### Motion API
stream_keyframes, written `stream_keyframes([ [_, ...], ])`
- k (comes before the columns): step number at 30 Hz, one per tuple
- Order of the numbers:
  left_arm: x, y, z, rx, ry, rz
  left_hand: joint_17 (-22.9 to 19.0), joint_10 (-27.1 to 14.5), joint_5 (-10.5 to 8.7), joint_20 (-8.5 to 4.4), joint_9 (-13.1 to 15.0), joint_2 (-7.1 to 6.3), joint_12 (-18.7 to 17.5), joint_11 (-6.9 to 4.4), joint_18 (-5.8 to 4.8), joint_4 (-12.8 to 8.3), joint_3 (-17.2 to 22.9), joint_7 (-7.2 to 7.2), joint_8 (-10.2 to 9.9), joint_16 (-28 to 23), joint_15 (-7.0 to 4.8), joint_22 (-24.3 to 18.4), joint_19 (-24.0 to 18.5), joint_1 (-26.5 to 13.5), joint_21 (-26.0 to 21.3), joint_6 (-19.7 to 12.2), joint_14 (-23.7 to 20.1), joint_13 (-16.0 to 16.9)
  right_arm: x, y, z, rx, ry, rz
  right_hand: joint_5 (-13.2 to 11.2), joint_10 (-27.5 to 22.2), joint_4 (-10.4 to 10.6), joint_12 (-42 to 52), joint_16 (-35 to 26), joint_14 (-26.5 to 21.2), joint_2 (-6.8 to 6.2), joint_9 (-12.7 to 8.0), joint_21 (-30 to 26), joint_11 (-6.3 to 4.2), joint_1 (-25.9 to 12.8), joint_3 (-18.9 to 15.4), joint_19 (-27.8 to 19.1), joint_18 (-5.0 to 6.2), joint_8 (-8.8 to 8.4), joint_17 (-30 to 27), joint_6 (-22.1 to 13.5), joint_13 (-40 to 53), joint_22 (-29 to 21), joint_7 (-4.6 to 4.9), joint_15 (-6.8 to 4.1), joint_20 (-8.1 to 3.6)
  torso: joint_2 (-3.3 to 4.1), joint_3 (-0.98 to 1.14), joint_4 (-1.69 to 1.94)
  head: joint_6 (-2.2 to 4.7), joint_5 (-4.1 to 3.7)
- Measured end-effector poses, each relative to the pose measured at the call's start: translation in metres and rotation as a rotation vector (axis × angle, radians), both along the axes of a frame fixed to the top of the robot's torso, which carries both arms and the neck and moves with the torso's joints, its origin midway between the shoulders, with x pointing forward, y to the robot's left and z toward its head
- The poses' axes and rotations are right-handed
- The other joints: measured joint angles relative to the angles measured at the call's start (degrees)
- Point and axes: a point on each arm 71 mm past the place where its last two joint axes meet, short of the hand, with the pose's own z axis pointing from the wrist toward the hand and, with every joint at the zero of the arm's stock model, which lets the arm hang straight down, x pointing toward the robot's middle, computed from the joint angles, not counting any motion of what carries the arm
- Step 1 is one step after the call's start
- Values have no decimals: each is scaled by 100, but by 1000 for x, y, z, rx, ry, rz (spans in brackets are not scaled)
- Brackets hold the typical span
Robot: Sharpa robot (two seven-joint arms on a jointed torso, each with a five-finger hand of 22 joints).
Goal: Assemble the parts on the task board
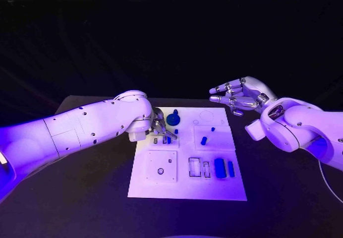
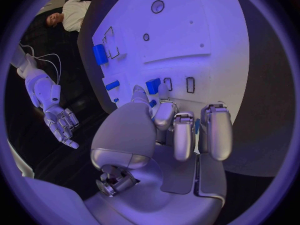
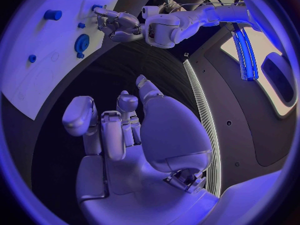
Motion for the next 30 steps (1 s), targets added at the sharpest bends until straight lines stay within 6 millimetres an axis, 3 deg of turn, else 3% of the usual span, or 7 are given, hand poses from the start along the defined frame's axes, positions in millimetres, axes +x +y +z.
stream_keyframes([
  [12,1,-1,-1,-4,14,2,4,-11,0,0,160,127,0,10,0,-70,201,-7,74,0,0,0,0,334,23,-74,0,19,0,0,-1,-4,7,4,-31,0,22,37,0,0,29,0,0,0,-29,-22,0,0,0,5,0,42,0,0,0,0,1,-3,-3,-4,-20],
  [19,1,-1,-1,-19,26,6,4,-6,-4,0,247,338,-37,-9,0,-345,797,-58,61,0,-32,-1,0,973,23,-222,26,22,1,1,-2,-5,11,6,-44,13,22,37,0,0,29,0,0,-11,-29,-22,0,0,0,4,0,45,0,0,0,0,0,-1,3,-26,-22],
  [24,1,-2,1,-35,34,8,4,-41,179,-21,239,100,-143,-50,0,-453,1400,-51,-64,0,-64,-1,-21,1247,45,-359,16,-60,1,1,-3,-7,13,7,-53,23,21,37,0,0,29,0,-22,-21,-29,-24,0,0,0,4,0,33,-25,0,0,0,0,1,4,-41,-9],
  [26,1,-2,0,-42,39,9,4,-45,225,-21,271,-13,-178,-45,1,-231,1625,-32,-82,0,-65,-1,-21,1360,45,-380,16,-92,2,1,-3,-8,15,7,-54,23,7,37,0,0,29,0,-22,-21,-29,-38,0,0,0,3,0,21,-33,0,0,0,0,1,3,-44,-3],
  [27,1,-2,0,-44,42,10,3,-52,225,-21,353,-107,-214,-8,1,113,1971,-28,-104,0,-57,-1,-21,1454,45,-400,18,-133,2,1,-3,-8,15,7,-53,23,7,37,0,0,29,0,-22,-21,-29,-38,0,-1,0,4,0,21,-33,0,0,0,0,1,3,-48,-2],
  [29,0,-1,-1,-50,49,12,3,-51,224,-21,434,-246,-260,10,1,443,2313,-2,-116,0,-56,-1,-21,1519,45,-401,18,-148,2,1,-3,-9,16,7,-53,23,7,37,0,0,29,0,-22,-21,-29,-38,0,0,0,3,0,14,-48,0,0,0,0,1,3,-57,2],
  [30,0,0,-1,-52,51,14,3,-49,224,-21,476,-442,-289,31,0,403,2783,28,-126,0,-49,-1,-21,1430,45,-383,11,-152,2,1,-4,-9,17,7,-53,23,6,37,0,0,29,0,-37,-21,-29,-38,0,0,0,3,0,14,-48,0,0,0,0,1,3,-59,3],
])
